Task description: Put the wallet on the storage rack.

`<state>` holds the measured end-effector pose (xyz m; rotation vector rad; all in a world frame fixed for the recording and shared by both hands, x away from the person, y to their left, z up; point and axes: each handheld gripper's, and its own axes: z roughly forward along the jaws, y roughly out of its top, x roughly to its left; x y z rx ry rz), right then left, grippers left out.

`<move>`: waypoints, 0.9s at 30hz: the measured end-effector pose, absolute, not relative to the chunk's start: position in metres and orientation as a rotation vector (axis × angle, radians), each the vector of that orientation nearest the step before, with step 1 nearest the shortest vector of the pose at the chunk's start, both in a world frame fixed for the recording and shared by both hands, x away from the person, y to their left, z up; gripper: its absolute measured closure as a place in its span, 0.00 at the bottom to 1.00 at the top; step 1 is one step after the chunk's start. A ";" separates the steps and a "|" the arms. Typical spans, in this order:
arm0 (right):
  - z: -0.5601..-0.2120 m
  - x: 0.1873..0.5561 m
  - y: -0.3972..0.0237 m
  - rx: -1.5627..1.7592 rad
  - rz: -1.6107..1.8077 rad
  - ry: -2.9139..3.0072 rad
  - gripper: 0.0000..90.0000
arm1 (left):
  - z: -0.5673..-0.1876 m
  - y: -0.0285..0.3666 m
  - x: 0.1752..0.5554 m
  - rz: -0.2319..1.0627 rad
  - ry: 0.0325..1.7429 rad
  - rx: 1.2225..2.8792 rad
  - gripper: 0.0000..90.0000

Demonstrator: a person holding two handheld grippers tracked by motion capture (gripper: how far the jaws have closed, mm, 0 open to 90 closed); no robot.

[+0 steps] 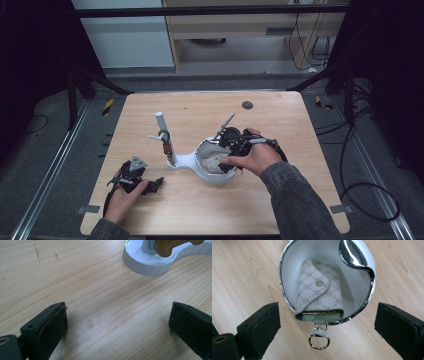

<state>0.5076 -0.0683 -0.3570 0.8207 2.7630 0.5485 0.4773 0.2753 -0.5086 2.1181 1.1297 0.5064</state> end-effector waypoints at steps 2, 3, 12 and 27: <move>-0.356 0.507 -0.071 0.833 0.569 2.755 0.06 | -0.509 0.275 0.477 0.506 1.130 2.118 0.01; -0.356 0.506 -0.072 0.837 0.576 2.750 0.06 | -0.509 0.275 0.477 0.507 1.130 2.118 0.01; -0.355 0.503 -0.090 0.870 0.666 2.692 0.06 | -0.509 0.275 0.477 0.505 1.131 2.116 0.01; -0.359 0.503 -0.114 0.905 0.733 2.593 0.06 | -0.509 0.275 0.477 0.504 1.130 2.121 0.01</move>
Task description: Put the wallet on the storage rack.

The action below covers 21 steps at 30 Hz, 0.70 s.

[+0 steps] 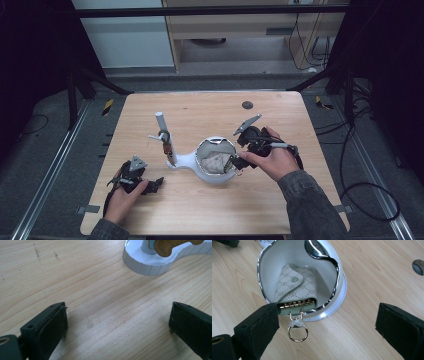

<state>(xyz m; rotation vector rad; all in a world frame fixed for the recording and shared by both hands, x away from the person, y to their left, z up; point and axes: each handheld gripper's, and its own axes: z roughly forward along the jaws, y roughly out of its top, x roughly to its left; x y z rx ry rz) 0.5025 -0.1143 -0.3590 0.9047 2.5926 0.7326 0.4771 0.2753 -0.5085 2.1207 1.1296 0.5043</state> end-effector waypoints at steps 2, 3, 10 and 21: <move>-0.360 0.502 -0.117 0.914 0.727 2.582 0.06 | -0.509 0.275 0.477 0.504 1.130 2.120 0.01; -0.361 0.502 -0.118 0.923 0.733 2.574 0.06 | -0.509 0.275 0.477 0.504 1.130 2.121 0.01; -0.367 0.504 -0.132 0.975 0.759 2.525 0.07 | -0.509 0.275 0.477 0.505 1.130 2.121 0.01; -0.374 0.504 -0.150 1.023 0.805 2.454 0.09 | -0.509 0.275 0.477 0.505 1.130 2.121 0.01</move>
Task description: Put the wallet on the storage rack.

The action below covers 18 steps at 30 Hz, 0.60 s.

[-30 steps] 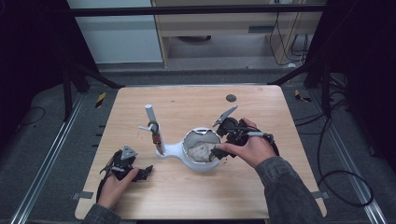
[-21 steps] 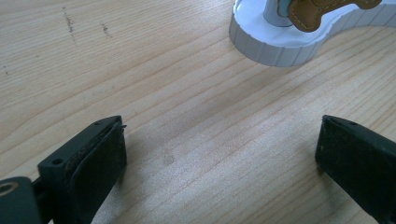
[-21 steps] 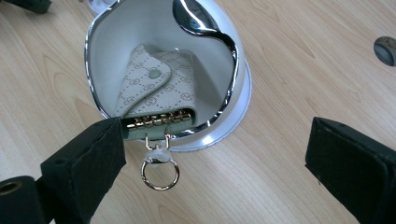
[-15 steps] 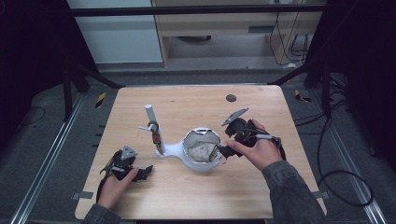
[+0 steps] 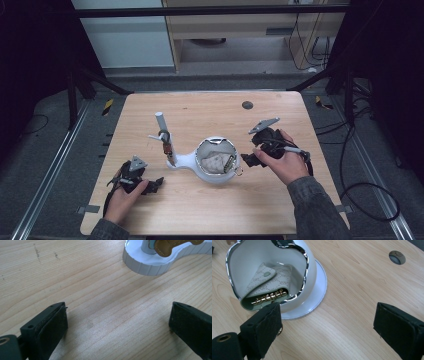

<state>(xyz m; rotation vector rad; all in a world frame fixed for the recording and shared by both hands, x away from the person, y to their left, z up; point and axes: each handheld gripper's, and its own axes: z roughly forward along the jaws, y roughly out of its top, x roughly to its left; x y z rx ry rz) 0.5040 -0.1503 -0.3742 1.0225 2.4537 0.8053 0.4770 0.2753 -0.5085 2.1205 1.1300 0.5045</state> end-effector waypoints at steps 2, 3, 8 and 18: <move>-0.376 0.503 -0.154 1.035 0.808 2.438 0.08 | -0.509 0.275 0.477 0.505 1.130 2.121 0.01; -0.377 0.503 -0.156 1.043 0.812 2.434 0.08 | -0.509 0.275 0.477 0.505 1.130 2.121 0.01; -0.383 0.500 -0.170 1.087 0.814 2.381 0.08 | -0.508 0.275 0.477 0.505 1.130 2.123 0.01; -0.401 0.504 -0.199 1.244 0.848 2.278 0.08 | -0.509 0.275 0.477 0.506 1.131 2.120 0.01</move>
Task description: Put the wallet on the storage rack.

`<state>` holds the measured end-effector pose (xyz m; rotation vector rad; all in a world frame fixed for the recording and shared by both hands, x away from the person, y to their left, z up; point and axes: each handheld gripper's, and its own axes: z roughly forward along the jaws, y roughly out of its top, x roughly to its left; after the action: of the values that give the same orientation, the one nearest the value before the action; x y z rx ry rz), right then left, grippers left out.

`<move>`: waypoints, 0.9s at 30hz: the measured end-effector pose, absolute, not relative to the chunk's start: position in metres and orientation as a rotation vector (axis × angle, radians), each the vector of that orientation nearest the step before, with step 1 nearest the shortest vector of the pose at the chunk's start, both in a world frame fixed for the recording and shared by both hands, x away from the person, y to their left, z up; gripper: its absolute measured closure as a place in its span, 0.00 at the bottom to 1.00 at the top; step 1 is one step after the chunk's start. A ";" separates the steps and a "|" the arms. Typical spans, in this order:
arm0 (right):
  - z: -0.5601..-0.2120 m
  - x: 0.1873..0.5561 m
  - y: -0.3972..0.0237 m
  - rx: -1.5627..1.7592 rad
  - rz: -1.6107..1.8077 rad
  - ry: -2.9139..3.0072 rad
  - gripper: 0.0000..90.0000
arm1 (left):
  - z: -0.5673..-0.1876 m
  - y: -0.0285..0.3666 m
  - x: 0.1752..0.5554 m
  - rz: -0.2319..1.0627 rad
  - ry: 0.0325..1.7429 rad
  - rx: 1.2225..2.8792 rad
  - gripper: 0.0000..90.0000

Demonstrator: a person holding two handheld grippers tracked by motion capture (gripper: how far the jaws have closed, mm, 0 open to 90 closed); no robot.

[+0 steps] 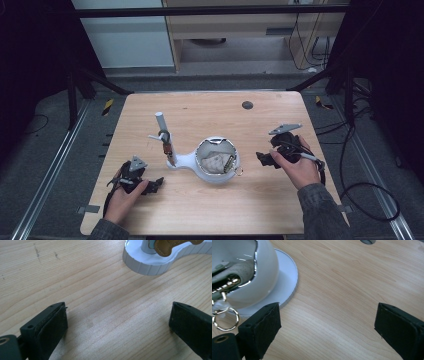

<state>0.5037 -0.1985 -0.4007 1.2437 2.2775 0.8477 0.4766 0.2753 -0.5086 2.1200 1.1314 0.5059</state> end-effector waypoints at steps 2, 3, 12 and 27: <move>-0.404 0.505 -0.202 1.253 0.846 2.267 0.08 | -0.509 0.275 0.477 0.506 1.131 2.121 0.01; -0.405 0.505 -0.204 1.260 0.844 2.265 0.08 | -0.509 0.275 0.477 0.506 1.131 2.121 0.01; -0.431 0.513 -0.216 1.320 0.837 2.216 0.07 | -0.509 0.275 0.477 0.505 1.132 2.121 0.00; -0.469 0.531 -0.233 1.463 0.826 2.152 0.08 | -0.509 0.275 0.477 0.504 1.131 2.123 0.00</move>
<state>0.5307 -0.2328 -0.4691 1.4627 2.1525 0.8264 0.4766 0.2751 -0.5087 2.1233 1.1313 0.5044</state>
